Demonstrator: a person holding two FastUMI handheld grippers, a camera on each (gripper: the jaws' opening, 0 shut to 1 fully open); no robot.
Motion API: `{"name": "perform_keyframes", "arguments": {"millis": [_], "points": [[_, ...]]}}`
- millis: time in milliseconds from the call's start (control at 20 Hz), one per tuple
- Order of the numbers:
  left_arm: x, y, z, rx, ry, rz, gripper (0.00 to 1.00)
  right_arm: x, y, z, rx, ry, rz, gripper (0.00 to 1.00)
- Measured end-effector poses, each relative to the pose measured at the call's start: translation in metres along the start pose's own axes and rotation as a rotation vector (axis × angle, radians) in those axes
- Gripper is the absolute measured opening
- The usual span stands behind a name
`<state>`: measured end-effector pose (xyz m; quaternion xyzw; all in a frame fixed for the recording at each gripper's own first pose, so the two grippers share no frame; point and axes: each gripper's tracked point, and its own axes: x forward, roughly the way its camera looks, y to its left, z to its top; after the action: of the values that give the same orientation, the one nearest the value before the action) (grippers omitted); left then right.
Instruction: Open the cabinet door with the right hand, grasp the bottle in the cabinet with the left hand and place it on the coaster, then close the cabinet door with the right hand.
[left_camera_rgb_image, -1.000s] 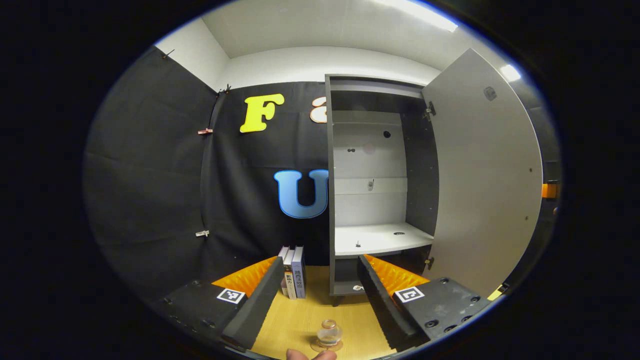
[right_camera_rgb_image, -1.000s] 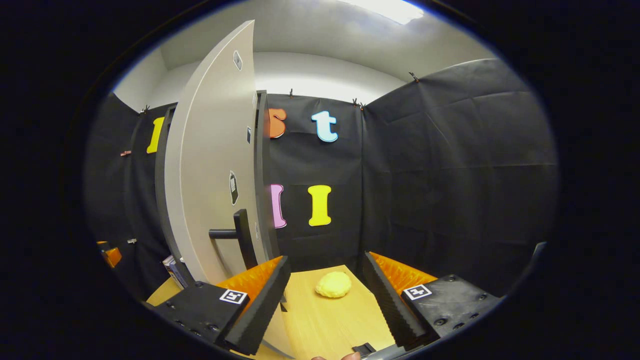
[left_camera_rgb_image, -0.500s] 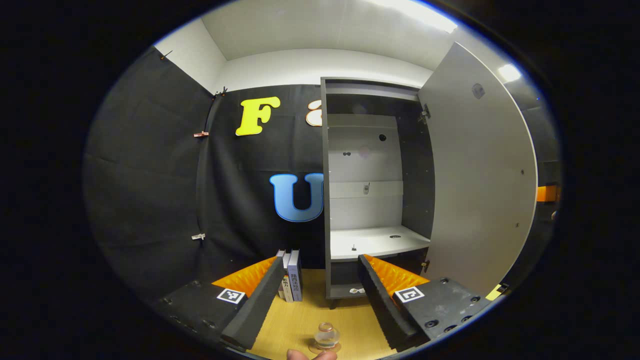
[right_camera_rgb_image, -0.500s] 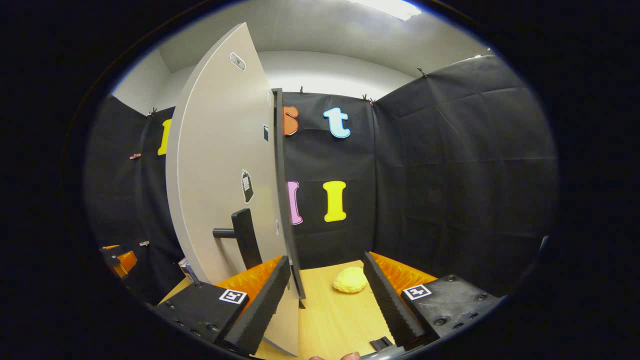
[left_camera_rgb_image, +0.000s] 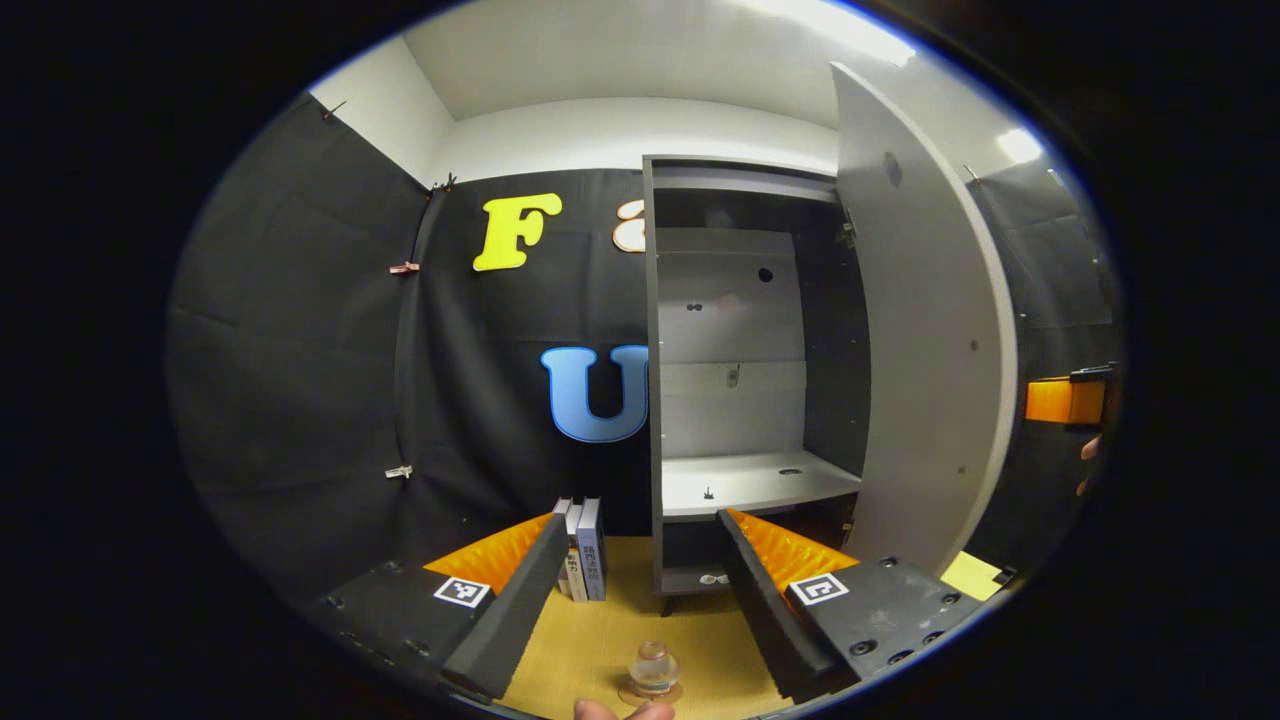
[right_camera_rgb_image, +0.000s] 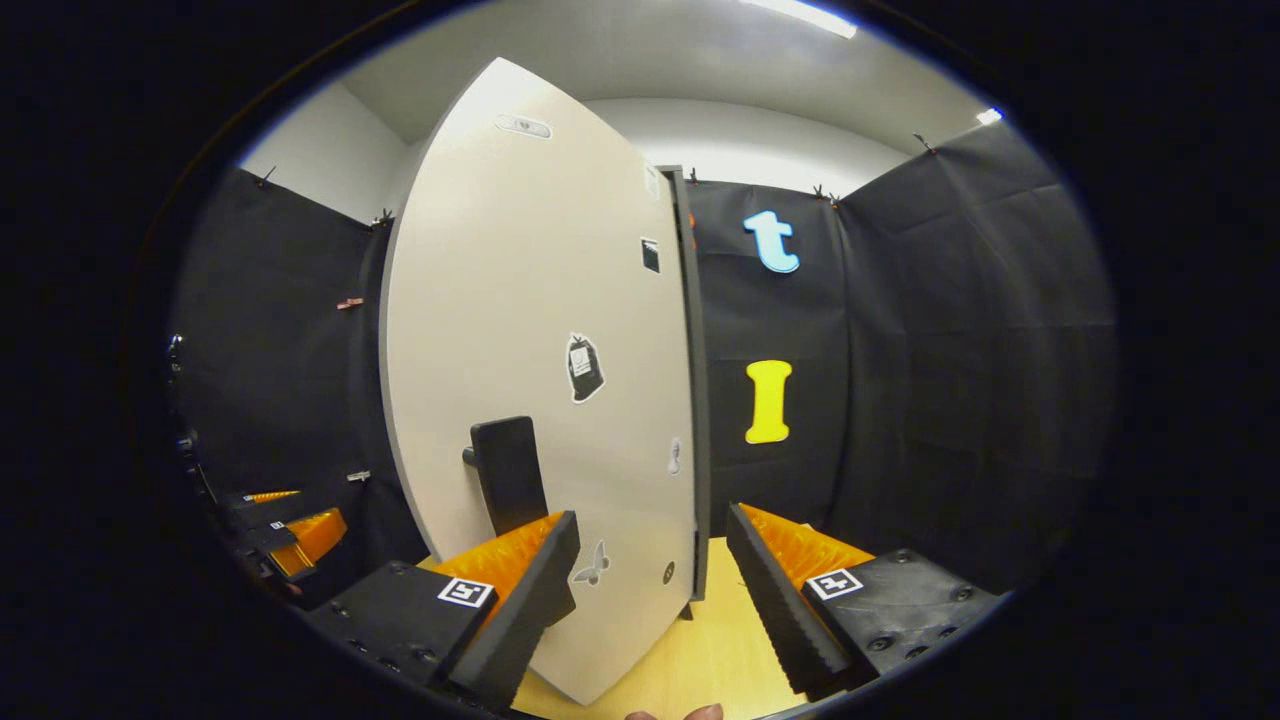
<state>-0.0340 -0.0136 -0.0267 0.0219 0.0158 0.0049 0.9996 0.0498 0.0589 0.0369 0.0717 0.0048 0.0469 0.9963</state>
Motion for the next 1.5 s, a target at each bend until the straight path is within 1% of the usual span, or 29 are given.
{"name": "perform_keyframes", "arguments": {"millis": [50, 100, 200, 350, 400, 450, 550, 750, 900, 1050, 1200, 1300, 1500], "points": [[-0.001, 0.001, 0.000, 0.000, 0.001, 0.003, 0.93, 0.004, 0.010, 0.001, 0.008, -0.003, 0.028, 1.00], [-0.001, 0.001, 0.000, 0.000, 0.002, 0.003, 0.93, 0.005, 0.019, 0.001, 0.017, -0.003, 0.054, 0.98], [-0.001, 0.001, -0.001, 0.000, 0.004, 0.003, 0.93, 0.008, 0.030, 0.001, 0.040, -0.004, 0.087, 0.98], [-0.002, 0.000, 0.001, 0.005, 0.000, 0.003, 0.93, 0.013, 0.035, -0.001, 0.039, -0.003, 0.096, 0.98], [-0.003, -0.001, 0.003, 0.006, -0.003, 0.002, 0.93, 0.015, 0.037, -0.003, 0.040, 0.001, 0.096, 1.00], [-0.003, -0.001, 0.004, 0.007, -0.004, 0.000, 0.93, 0.018, 0.039, -0.004, 0.046, 0.005, 0.098, 0.98], [-0.003, -0.002, 0.003, 0.009, -0.003, 0.000, 0.93, 0.023, 0.047, -0.008, 0.058, 0.015, 0.106, 0.98], [-0.004, -0.003, 0.002, 0.008, 0.002, -0.002, 0.93, 0.040, 0.064, -0.012, 0.046, 0.025, 0.136, 0.96], [-0.010, -0.004, 0.005, 0.011, 0.003, 0.000, 0.93, 0.043, 0.076, -0.012, 0.062, 0.029, 0.158, 0.98], [-0.010, -0.004, 0.007, 0.011, -0.006, -0.002, 0.93, 0.041, 0.067, -0.003, 0.051, -0.010, 0.134, 0.98], [-0.008, -0.005, 0.007, 0.006, -0.006, -0.004, 0.93, 0.040, 0.052, 0.003, 0.048, -0.045, 0.074, 0.98], [-0.005, -0.008, 0.008, 0.000, -0.007, -0.012, 0.93, 0.041, 0.043, -0.001, 0.050, -0.037, 0.046, 0.98], [-0.005, -0.017, 0.015, -0.001, -0.020, -0.031, 0.93, 0.036, 0.024, -0.009, -0.061, -0.015, -0.019, 0.98]]}}
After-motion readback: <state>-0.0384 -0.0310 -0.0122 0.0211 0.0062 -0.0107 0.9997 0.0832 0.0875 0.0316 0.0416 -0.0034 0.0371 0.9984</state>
